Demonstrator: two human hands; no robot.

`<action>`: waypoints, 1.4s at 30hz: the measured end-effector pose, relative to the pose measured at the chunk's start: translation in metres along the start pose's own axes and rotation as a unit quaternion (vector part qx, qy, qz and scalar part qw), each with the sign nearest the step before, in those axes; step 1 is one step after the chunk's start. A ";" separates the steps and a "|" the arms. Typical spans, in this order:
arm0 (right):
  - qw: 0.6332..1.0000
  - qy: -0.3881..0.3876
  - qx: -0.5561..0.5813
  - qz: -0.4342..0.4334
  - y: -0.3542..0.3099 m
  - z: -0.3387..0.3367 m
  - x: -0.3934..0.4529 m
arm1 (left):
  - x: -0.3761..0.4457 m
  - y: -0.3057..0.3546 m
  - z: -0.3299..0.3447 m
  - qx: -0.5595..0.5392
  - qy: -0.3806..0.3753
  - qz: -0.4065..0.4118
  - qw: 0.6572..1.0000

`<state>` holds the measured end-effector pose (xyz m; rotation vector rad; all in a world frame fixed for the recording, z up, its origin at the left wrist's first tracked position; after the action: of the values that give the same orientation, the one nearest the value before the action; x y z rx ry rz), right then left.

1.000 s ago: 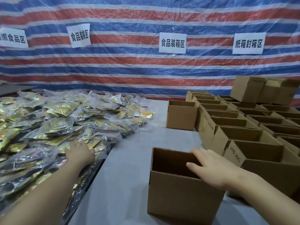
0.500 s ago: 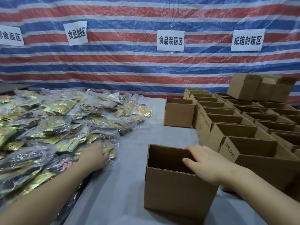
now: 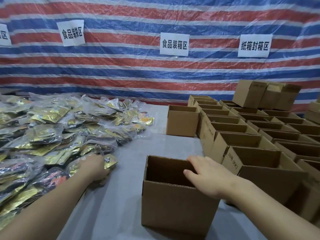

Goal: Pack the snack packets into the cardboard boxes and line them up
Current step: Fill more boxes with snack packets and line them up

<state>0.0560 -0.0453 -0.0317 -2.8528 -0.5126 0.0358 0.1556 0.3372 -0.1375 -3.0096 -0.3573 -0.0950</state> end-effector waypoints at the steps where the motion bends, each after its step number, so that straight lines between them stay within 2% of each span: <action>1: 1.000 0.002 0.001 -0.003 -0.001 0.000 0.001 | -0.001 0.001 -0.001 0.003 0.018 0.003 1.000; 4: 1.000 0.006 0.007 -0.006 -0.003 0.002 0.002 | -0.010 0.008 -0.010 0.026 0.060 0.017 0.998; 7: 1.000 0.012 0.009 -0.007 -0.003 0.002 0.003 | -0.026 0.027 -0.015 -0.003 0.082 0.081 0.993; 10: 1.000 0.017 0.014 -0.008 -0.004 0.002 0.003 | -0.040 0.042 0.001 -0.039 0.015 0.105 0.994; 12: 1.000 0.012 0.014 -0.007 -0.004 0.003 0.002 | -0.044 0.047 0.011 -0.013 -0.022 0.097 0.995; 14: 1.000 0.010 0.015 -0.007 -0.005 0.002 0.001 | -0.044 0.049 0.008 -0.022 -0.028 0.082 0.996; 17: 1.000 0.012 0.017 -0.006 -0.004 -0.001 0.000 | -0.042 0.048 0.000 -0.072 -0.022 0.062 0.995; 22: 1.000 0.014 0.019 -0.001 0.000 0.007 0.002 | -0.039 0.033 -0.021 -0.151 0.033 0.027 0.988; 26: 1.000 0.018 0.019 -0.004 0.002 0.009 0.007 | -0.032 0.026 -0.044 -0.177 0.015 0.001 0.984; 28: 1.000 0.020 0.018 -0.006 0.002 0.008 0.008 | -0.030 0.028 -0.046 -0.237 -0.003 -0.014 0.971; 30: 1.000 0.022 0.020 -0.006 0.002 0.007 0.007 | -0.027 0.028 -0.042 -0.387 -0.030 -0.051 0.920; 32: 1.000 0.020 0.022 -0.004 0.001 0.006 0.005 | -0.027 0.027 -0.044 -0.562 -0.049 -0.093 0.820; 34: 1.000 0.015 0.022 -0.005 -0.001 0.005 0.003 | -0.026 0.026 -0.055 -0.673 -0.056 -0.120 0.728; 36: 1.000 0.009 0.024 -0.004 -0.003 0.003 0.002 | -0.026 0.028 -0.075 -0.748 -0.067 -0.131 0.648; 39: 1.000 -0.016 0.012 0.004 -0.002 0.003 0.005 | -0.027 0.024 -0.113 -0.816 -0.058 -0.180 0.547; 42: 0.996 -0.076 0.012 0.045 0.002 0.001 0.012 | -0.035 0.041 -0.145 -0.860 -0.081 -0.189 0.467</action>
<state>0.0682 -0.0430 -0.0331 -2.8614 -0.4080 0.2749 0.1239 0.2725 -0.0001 -4.6785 -2.0952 -0.4356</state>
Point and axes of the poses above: each hand's wrist, its own x-axis towards the middle knuckle, its own z-axis out of the palm, y = z × x, the point moved 9 cm from there along x, towards the middle knuckle, and after that the axes turned 2 degrees about x, right-handed, at the moved point
